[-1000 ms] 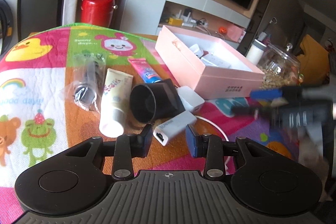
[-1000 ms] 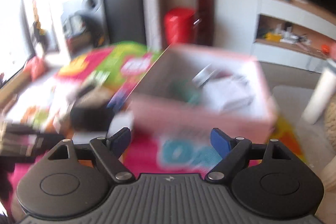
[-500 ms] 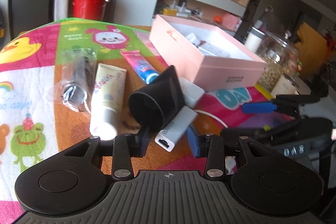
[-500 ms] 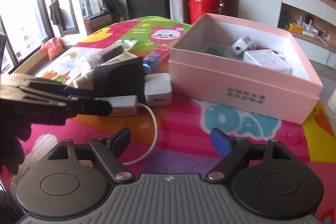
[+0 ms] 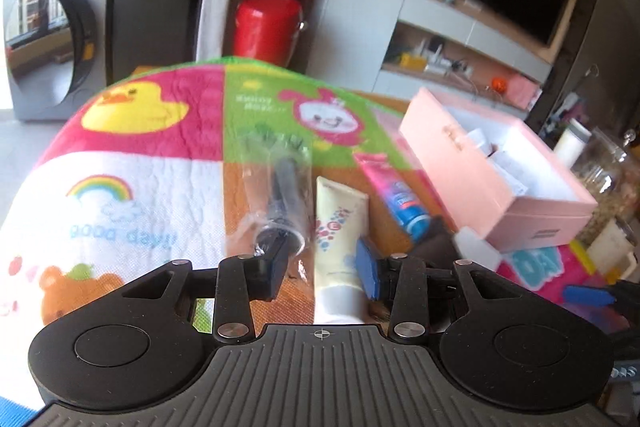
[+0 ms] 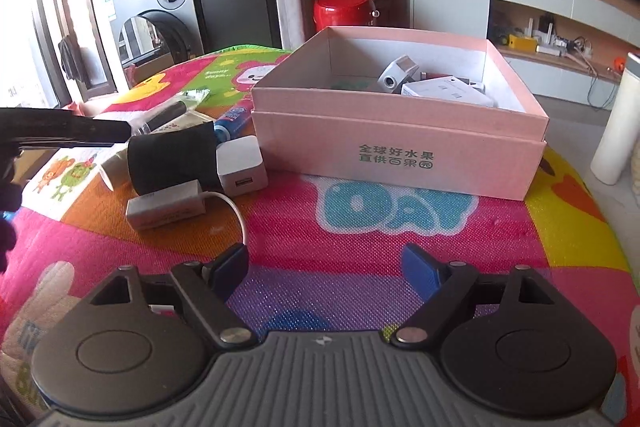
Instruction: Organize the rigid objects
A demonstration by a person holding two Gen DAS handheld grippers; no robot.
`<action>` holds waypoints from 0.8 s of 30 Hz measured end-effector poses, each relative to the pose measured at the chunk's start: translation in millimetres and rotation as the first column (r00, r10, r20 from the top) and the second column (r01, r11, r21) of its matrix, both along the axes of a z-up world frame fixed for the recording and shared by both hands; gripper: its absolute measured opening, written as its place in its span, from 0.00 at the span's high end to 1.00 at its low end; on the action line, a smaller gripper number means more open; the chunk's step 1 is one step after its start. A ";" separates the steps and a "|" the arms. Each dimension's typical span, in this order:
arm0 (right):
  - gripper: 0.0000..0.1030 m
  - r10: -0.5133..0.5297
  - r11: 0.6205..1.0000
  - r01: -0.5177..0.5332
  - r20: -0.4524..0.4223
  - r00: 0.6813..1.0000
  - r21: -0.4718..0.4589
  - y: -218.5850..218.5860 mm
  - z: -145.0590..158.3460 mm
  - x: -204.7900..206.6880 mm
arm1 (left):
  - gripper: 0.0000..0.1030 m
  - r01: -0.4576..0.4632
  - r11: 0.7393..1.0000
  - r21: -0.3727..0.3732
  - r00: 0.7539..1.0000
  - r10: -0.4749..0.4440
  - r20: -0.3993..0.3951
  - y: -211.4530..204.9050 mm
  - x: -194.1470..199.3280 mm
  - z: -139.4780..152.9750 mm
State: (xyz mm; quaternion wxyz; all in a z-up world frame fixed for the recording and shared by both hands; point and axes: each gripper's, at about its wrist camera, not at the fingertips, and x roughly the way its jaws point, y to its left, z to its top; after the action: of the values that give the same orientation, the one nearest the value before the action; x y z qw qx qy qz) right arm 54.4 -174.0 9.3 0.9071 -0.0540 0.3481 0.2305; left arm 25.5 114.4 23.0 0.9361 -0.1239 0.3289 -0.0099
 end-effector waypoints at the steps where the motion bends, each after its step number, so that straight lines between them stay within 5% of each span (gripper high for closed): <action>1: 0.18 0.001 1.000 -0.001 0.003 1.000 -0.004 0.4 -0.2 -0.9 | 0.57 0.008 1.000 -0.009 1.000 -0.008 -0.004 -0.4 4.8 -2.0; 10: 0.17 -0.003 1.000 0.004 0.014 1.000 -0.015 2.5 -1.3 -3.4 | 0.70 0.035 0.999 0.005 0.999 -0.035 -0.016 -2.4 13.9 -12.6; 24: 0.18 -0.007 1.000 0.007 -0.008 1.000 0.013 5.2 2.8 2.2 | 0.70 0.063 0.997 -0.048 0.998 -0.063 0.013 2.2 -65.2 -14.7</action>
State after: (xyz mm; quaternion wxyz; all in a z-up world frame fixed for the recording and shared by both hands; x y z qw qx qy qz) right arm 56.6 -168.8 12.2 0.9067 -0.0460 0.3507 0.2297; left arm -39.6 116.5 8.3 0.9339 -0.1362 0.3269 -0.0482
